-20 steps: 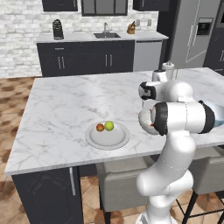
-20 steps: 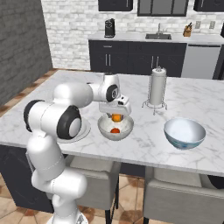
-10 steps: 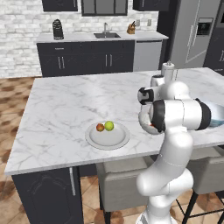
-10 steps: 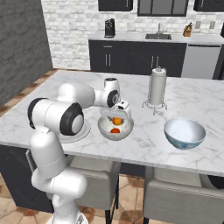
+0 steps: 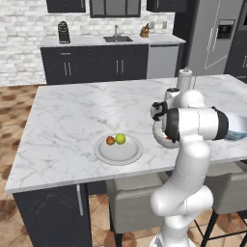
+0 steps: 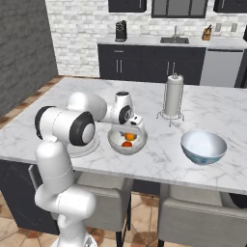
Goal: Take the fruits from the plate on the dining counter and place two fruits in each bowl.
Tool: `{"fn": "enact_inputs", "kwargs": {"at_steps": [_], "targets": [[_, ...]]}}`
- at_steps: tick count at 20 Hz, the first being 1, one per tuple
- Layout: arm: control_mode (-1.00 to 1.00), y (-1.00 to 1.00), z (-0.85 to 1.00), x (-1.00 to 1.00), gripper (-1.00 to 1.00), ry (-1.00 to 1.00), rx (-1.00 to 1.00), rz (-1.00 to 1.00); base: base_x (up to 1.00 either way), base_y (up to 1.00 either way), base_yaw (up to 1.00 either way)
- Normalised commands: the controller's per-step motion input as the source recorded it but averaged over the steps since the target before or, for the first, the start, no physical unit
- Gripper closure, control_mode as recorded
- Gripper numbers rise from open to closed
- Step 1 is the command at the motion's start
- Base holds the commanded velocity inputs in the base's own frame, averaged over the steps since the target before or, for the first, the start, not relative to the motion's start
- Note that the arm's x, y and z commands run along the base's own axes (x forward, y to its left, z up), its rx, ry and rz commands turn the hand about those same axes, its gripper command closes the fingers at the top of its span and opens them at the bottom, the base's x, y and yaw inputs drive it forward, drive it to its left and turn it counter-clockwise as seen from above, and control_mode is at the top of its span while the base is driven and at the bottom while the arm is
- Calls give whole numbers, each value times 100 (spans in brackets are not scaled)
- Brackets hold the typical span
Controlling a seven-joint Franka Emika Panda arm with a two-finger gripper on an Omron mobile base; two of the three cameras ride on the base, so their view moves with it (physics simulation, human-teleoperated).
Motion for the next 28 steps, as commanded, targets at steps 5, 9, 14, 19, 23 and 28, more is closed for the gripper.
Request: {"fn": "enact_inputs", "kwargs": {"at_steps": [5, 9, 14, 19, 23, 28], "targets": [[-100, -2, -15, 7, 100, 0, 0, 0, 0, 0, 0], [-100, -4, -3, 5, -100, 0, 0, 0, 0, 0, 0], [-100, -3, 0, -8, -100, 0, 0, 0, 0, 0, 0], [-100, -1, 1, -19, -100, -1, 0, 0, 0, 0, 0], [-100, 0, 12, -17, -100, 0, 0, 0, 0, 0, 0], [-100, 9, 55, -29, -100, -18, 0, 1, 0, 0, 0]]}}
